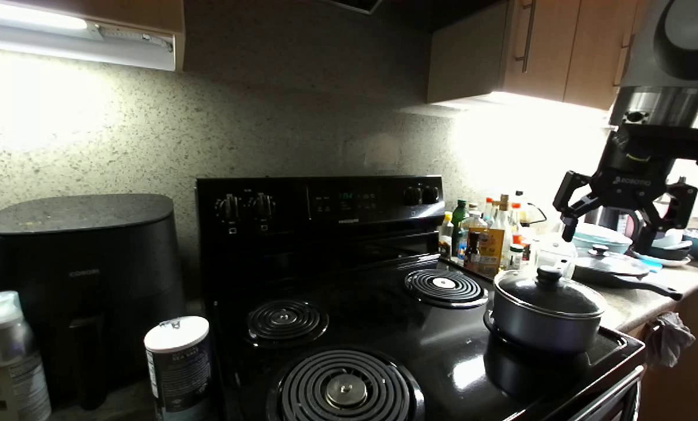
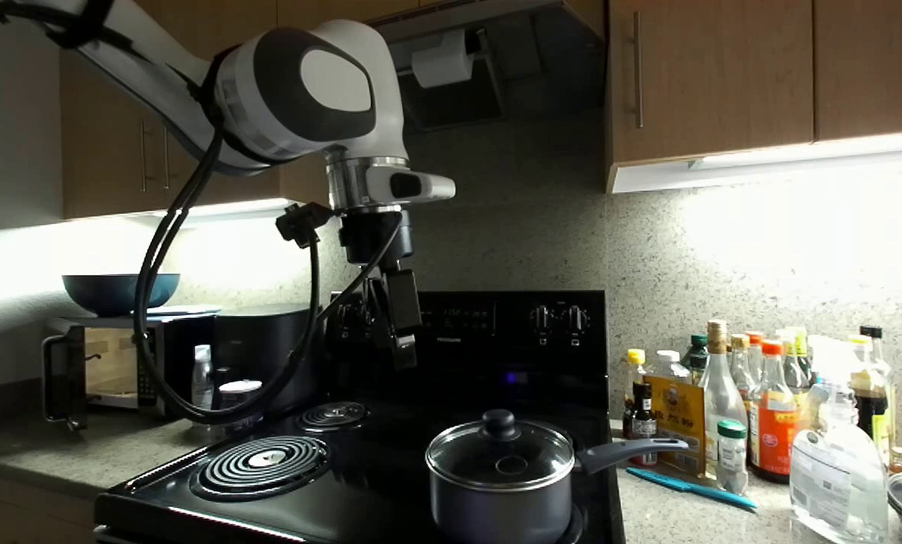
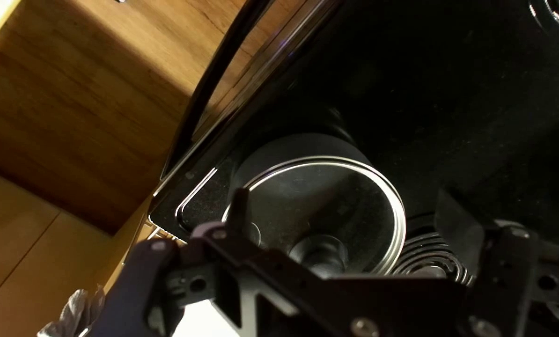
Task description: Remove the lid from the pot
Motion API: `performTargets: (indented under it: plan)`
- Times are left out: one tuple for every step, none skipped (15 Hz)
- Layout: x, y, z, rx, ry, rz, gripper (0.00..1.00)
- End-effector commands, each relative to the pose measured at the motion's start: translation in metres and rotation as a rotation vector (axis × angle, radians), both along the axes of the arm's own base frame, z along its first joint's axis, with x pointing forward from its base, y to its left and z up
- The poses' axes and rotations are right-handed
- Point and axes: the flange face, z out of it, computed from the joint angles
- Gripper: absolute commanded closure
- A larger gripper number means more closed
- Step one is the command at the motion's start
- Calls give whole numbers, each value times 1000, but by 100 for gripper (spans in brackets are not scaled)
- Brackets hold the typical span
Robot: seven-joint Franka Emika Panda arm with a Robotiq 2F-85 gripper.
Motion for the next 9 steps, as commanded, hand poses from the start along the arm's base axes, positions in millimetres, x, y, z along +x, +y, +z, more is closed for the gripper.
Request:
performTargets:
  plan:
    - [15,-14,-12,9,11,-46,0]
    - [18,-20,-17,14,20,-58,0]
    - [21,-25,-20,21,27,-66,0]
    - [24,-30,-25,28,33,-76,0]
    - [28,-34,-28,39,40,-84,0]
    - [32,-39,-31,53,42,-97,0]
    - [34,-43,-33,61,53,-109,0]
    - [22,-34,-28,54,48,-71,0]
    - [24,-37,-30,59,54,-75,0]
